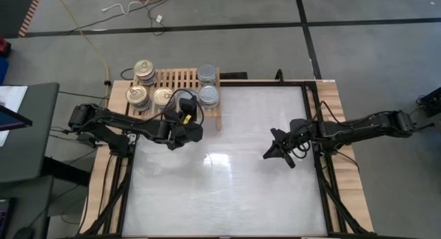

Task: Stack canned seafood by type on shelf
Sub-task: Stack the green tuna can on top of the bottom left green tuna can on the shelf

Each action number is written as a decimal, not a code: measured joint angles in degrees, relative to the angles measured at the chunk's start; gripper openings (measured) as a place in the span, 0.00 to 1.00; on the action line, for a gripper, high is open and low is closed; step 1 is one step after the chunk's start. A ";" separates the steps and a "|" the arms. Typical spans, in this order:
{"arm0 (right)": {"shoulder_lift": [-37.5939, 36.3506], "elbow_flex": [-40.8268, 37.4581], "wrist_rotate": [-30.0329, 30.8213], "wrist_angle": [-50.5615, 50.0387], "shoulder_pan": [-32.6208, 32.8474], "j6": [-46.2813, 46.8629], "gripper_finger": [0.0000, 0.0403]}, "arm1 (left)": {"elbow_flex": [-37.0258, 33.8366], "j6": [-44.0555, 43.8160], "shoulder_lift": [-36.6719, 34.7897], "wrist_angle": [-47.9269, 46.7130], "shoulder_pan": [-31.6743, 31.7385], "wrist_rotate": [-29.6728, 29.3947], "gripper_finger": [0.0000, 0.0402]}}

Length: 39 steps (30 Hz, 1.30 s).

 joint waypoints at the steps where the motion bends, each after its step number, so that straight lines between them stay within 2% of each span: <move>1: -0.01 0.00 -0.01 0.00 0.00 0.00 0.05 | 0.00 0.76 0.00 -0.02 0.15 0.00 0.40; 8: 0.00 0.00 -0.02 -0.04 -0.02 0.02 0.05 | 0.00 1.47 0.00 -0.31 0.62 0.22 0.41; 14: -0.02 0.00 -0.23 -0.07 -0.02 0.09 0.05 | 0.00 0.71 0.02 -0.40 0.45 3.32 0.41; 21: 0.00 0.00 -1.50 -0.94 0.00 0.11 0.05 | 0.00 0.68 0.01 -0.35 0.45 3.19 0.41; 30: -0.01 0.00 -1.93 -1.36 -0.01 0.09 0.05 | 0.00 1.25 0.02 -0.39 0.87 -0.68 0.41; 39: -0.01 0.00 -2.01 -1.35 -0.02 0.04 0.05 | 0.00 3.58 0.00 -0.39 1.34 0.04 0.41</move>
